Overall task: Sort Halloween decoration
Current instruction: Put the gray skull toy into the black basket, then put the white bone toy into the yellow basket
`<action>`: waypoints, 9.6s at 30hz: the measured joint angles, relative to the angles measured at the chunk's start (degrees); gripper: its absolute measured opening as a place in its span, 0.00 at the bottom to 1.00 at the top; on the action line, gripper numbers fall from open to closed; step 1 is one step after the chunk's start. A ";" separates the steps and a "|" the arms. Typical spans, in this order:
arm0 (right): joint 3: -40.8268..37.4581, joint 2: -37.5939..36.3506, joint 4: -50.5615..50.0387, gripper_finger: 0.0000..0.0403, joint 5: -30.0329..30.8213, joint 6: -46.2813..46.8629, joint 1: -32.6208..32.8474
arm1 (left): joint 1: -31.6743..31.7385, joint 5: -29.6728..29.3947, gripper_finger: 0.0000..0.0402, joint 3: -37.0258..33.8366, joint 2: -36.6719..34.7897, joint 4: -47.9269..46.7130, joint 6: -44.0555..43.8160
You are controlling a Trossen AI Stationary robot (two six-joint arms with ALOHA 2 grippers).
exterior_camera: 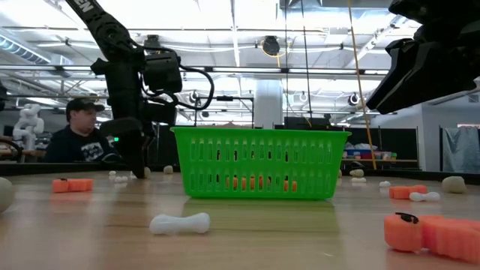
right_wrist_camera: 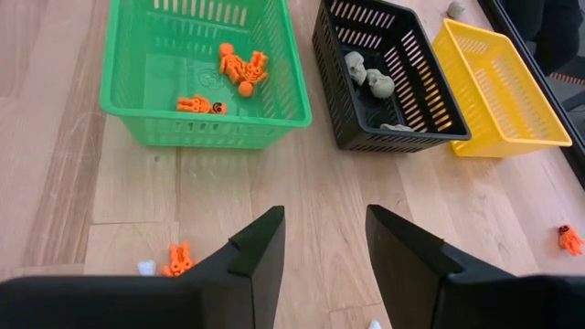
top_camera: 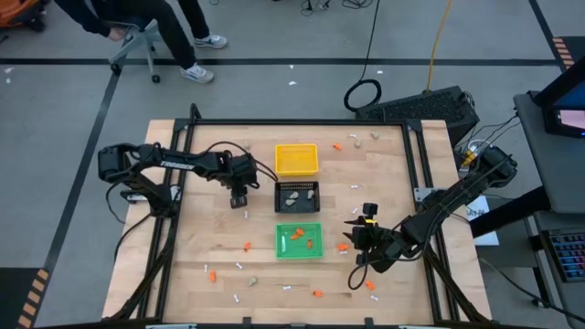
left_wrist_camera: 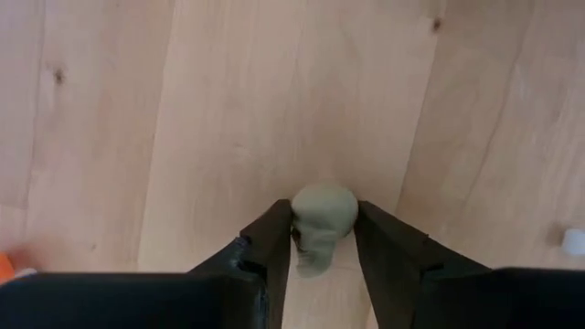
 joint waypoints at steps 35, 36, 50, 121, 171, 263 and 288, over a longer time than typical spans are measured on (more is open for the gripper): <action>0.00 0.00 0.02 0.35 0.00 0.00 -0.01 | 0.02 1.63 0.15 -0.07 0.11 0.97 -0.59; 0.00 0.00 0.02 0.35 0.00 0.00 -0.02 | 0.00 1.75 0.15 -0.07 0.11 0.95 -0.67; 0.00 0.02 0.02 0.35 0.00 0.00 -0.01 | -0.06 2.21 0.15 -0.07 -1.27 1.35 -0.97; 0.02 0.02 4.66 0.35 0.48 -4.36 -0.31 | -20.94 -1.49 0.15 -17.94 -25.62 67.05 14.20; 0.02 0.02 4.42 0.35 0.24 -4.37 -0.30 | -20.92 -1.92 0.15 -17.92 -25.62 66.72 5.18; 0.02 0.00 3.80 0.35 0.35 -4.39 -0.29 | -13.79 -4.63 0.15 24.81 14.36 11.20 -8.24; 0.02 0.00 3.80 0.35 0.07 -4.09 -0.28 | -13.77 -4.07 0.39 24.79 18.64 11.51 -6.98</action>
